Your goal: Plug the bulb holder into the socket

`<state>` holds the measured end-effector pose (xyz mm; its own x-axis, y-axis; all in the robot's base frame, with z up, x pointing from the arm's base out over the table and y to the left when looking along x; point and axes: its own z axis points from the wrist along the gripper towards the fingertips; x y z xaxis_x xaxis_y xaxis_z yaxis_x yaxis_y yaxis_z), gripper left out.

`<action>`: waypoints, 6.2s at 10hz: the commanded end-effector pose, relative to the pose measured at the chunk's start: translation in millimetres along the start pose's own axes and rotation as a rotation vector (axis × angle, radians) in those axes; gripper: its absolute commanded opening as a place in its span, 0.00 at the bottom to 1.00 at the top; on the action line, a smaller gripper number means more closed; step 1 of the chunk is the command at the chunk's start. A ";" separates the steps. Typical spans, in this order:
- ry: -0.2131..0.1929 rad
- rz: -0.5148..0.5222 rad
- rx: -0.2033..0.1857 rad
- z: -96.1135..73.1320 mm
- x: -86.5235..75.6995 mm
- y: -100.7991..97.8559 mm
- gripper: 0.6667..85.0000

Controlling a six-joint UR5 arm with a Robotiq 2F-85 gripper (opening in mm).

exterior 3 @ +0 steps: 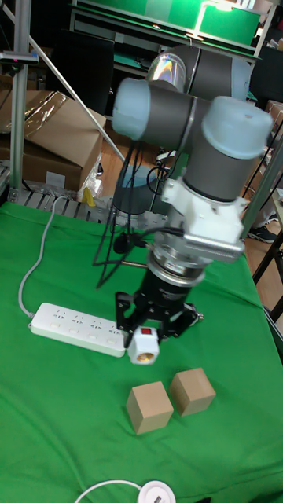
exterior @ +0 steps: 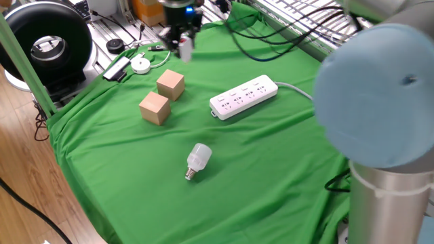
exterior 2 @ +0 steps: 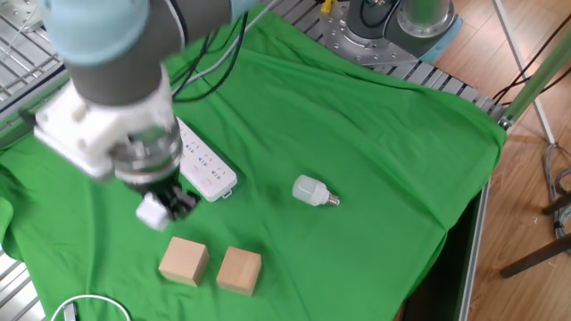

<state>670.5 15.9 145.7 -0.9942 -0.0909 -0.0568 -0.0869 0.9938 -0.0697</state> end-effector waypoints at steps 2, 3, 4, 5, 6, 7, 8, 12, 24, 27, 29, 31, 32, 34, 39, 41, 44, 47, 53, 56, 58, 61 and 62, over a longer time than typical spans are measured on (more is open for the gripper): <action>-0.036 0.044 0.001 15.6 32.8 -40.5 0.00; -0.044 0.060 0.049 15.2 31.0 -53.0 0.00; -0.044 0.071 0.059 15.1 31.2 -55.8 0.00; -0.072 0.083 0.036 14.9 23.9 -50.0 0.00; -0.034 0.043 0.029 15.5 33.4 -47.7 0.00; -0.057 0.014 0.026 15.3 27.4 -47.0 0.00; -0.054 -0.015 0.074 14.7 28.1 -59.2 0.00; -0.103 0.121 -0.020 13.3 17.8 -34.6 0.00; -0.030 0.281 -0.110 20.9 97.4 14.6 0.00; -0.031 0.252 -0.096 6.3 127.6 -2.9 0.00; -0.032 0.238 -0.106 14.7 131.6 -7.4 0.00; -0.051 0.222 -0.091 37.9 113.6 -9.1 0.00; -0.053 0.210 -0.078 46.1 107.3 -9.9 0.00; -0.039 0.233 -0.079 52.9 103.6 -2.2 0.00; -0.031 0.291 -0.077 62.9 113.2 -4.8 0.00; -0.034 0.294 -0.081 66.4 116.0 -3.3 0.00; -0.031 0.294 -0.078 65.2 118.7 -5.9 0.00; -0.021 0.311 -0.082 63.9 120.6 -4.0 0.00; -0.025 0.310 -0.083 73.7 118.1 -6.0 0.00; -0.018 0.312 -0.075 71.3 124.5 -5.7 0.00; -0.015 0.304 -0.080 71.2 130.1 -9.3 0.00; -0.024 0.305 -0.089 76.1 123.8 -6.1 0.00; -0.025 0.307 -0.090 74.8 123.4 -4.4 0.00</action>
<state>550.5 -8.1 64.3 -0.9751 0.2057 -0.0831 0.2041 0.9786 0.0268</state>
